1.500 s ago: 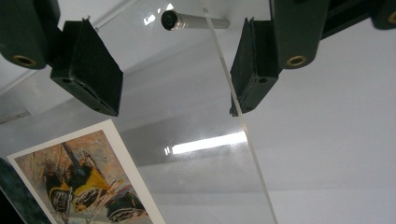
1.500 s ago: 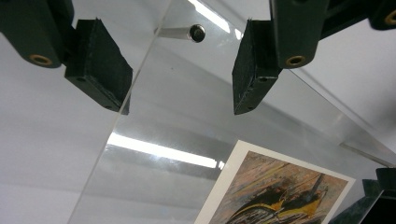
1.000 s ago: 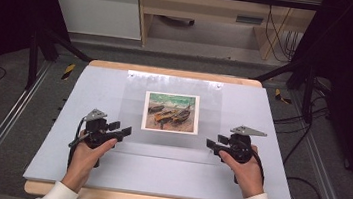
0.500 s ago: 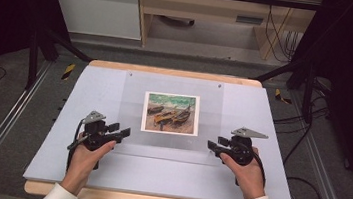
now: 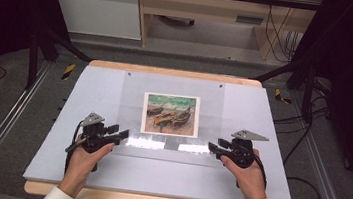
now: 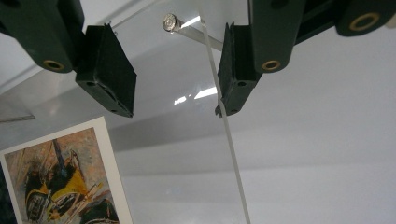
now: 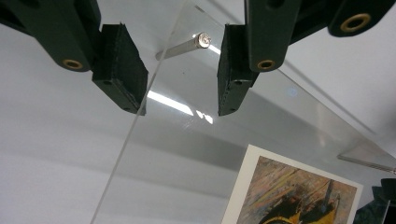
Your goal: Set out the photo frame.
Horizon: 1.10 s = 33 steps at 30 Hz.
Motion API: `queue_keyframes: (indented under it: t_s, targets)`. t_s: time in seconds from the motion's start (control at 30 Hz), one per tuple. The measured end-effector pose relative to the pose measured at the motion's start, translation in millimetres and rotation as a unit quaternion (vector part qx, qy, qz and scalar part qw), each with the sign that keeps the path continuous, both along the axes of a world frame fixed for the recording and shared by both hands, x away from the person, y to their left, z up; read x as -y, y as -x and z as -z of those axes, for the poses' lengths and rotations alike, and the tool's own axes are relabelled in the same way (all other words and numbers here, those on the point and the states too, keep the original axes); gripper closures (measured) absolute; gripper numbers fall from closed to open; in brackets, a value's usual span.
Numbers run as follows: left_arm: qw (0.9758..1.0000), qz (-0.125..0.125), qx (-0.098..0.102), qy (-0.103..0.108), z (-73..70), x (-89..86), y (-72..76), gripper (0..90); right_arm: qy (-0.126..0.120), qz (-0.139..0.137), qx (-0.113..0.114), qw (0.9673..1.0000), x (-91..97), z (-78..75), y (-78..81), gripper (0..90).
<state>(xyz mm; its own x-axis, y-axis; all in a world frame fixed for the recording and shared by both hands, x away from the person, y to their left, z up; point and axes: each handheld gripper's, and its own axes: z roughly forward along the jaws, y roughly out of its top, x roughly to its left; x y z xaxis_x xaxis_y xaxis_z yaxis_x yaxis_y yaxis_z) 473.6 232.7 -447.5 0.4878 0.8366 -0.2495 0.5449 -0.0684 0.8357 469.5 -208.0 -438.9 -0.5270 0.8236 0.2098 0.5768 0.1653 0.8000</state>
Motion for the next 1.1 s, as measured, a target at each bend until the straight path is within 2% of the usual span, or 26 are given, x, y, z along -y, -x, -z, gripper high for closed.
queue_keyframes:
  t_s: [1.1]
  targets:
    - [0.9996, 0.008, 0.008, -0.024, 0.3, -1.4, 13.7, 51.6, 0.010, -0.001, 0.007, 0.9999, 2.6, 1.4, 13.1, 61.8]
